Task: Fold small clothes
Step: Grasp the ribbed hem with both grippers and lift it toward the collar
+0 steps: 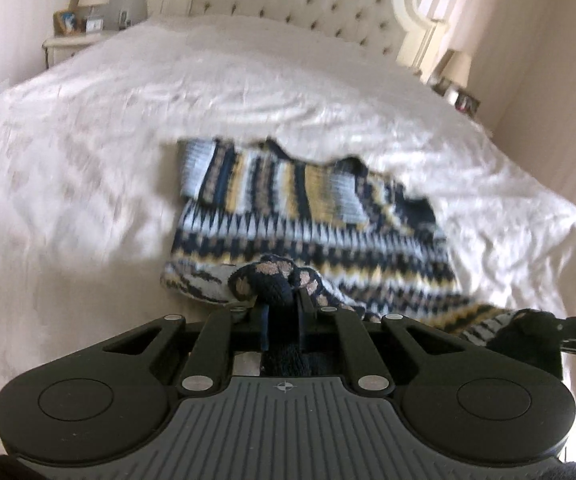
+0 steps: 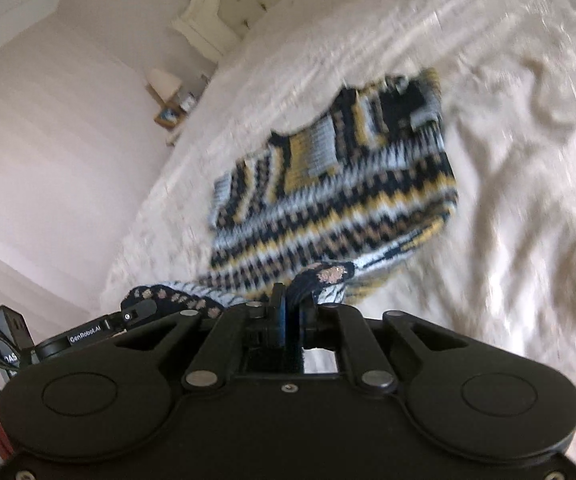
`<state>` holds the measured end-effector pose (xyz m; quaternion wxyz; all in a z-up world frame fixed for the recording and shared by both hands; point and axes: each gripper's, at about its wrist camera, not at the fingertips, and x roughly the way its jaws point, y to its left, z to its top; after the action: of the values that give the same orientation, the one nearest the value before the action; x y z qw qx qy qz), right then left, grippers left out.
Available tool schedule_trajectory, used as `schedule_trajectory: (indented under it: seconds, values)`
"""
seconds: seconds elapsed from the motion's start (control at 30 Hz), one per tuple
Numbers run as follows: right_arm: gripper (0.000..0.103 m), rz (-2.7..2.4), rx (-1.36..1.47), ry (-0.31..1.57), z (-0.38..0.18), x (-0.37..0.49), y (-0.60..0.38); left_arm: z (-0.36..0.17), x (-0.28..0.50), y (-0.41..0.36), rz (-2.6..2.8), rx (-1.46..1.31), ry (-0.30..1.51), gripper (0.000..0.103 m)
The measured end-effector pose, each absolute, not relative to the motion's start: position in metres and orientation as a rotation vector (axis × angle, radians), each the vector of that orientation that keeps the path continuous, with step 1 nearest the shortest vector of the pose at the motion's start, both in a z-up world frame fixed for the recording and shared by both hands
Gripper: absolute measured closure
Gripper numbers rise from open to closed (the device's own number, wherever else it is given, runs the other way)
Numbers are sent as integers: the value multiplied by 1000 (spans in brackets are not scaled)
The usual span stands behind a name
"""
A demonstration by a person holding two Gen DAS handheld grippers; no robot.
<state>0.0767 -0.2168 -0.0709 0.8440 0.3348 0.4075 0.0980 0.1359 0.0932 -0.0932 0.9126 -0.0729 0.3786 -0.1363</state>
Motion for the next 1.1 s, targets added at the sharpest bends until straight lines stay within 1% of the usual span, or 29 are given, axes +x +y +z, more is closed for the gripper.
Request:
schedule_trajectory:
  seconds: [0.27, 0.43, 0.7, 0.87, 0.9, 0.97, 1.1]
  values:
    - [91, 178, 750, 777, -56, 141, -234, -73, 196, 89, -291, -143, 720, 92]
    - [91, 143, 771, 747, -57, 193, -245, -68, 243, 85, -298, -139, 701, 92]
    - [91, 44, 814, 784, -89, 274, -262, -90, 326, 75, -311, -105, 756, 92]
    - [90, -21, 837, 841, -117, 313, -265, -113, 369, 71, -317, -95, 846, 92]
    - [89, -37, 845, 857, -122, 320, -267, -119, 376, 71, -320, -92, 870, 89]
    - [82, -71, 848, 884, -130, 331, -268, -128, 390, 74, -332, -107, 901, 89]
    - [81, -114, 858, 905, -142, 348, -276, -142, 409, 83, -350, -167, 948, 71]
